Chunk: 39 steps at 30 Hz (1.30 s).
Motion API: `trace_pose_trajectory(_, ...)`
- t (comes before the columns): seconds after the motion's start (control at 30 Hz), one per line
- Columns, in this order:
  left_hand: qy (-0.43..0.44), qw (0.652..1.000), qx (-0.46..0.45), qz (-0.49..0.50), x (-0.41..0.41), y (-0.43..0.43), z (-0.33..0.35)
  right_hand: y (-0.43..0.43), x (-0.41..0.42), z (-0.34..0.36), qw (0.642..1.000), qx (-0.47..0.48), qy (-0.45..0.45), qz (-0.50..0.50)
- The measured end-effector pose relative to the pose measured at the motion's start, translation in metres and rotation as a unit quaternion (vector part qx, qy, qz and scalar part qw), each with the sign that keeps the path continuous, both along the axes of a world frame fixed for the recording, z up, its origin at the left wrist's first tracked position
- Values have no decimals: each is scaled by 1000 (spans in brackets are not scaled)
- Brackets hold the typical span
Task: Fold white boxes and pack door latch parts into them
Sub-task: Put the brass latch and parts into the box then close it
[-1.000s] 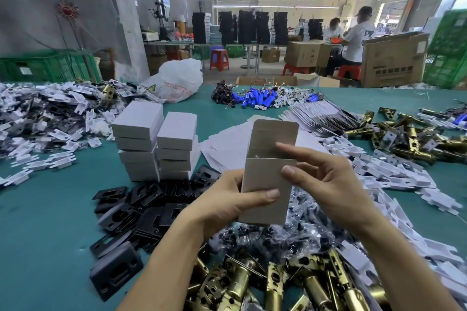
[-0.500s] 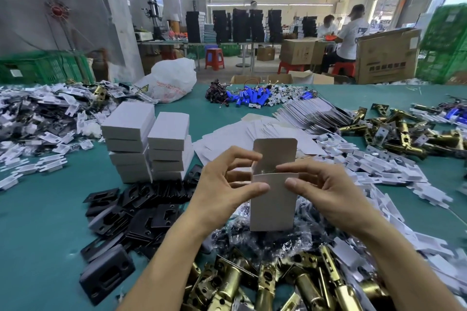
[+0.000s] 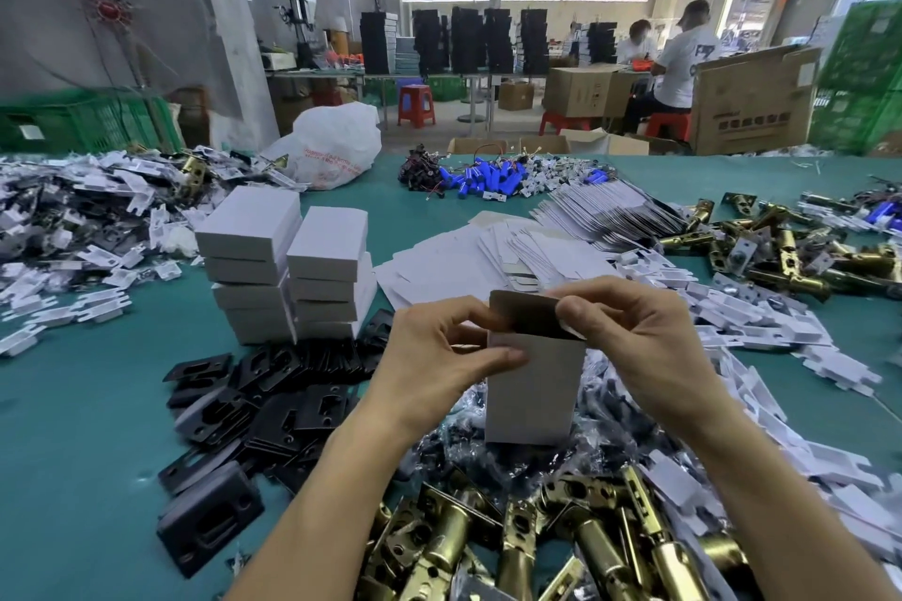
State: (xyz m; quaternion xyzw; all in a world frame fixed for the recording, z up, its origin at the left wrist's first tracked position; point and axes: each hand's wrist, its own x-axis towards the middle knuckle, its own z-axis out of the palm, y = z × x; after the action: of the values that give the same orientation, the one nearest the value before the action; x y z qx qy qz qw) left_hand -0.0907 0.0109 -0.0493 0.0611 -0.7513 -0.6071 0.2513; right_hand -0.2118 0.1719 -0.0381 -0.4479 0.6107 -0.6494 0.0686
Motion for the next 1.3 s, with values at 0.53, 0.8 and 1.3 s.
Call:
trace_pose_trajectory(0.53, 39, 999, 28, 25, -1, 2, 0, 2, 2, 8, 994, 70, 55, -62)
trace_pose_trajectory(0.8, 31, 999, 11, -3, -1, 0, 0, -5, 8, 7, 988, 49, 73, -126)
trace_pose_trajectory(1.3, 7, 1000, 2, -6, -3, -8, -9, 8, -7, -1, 992, 117, 51, 10)
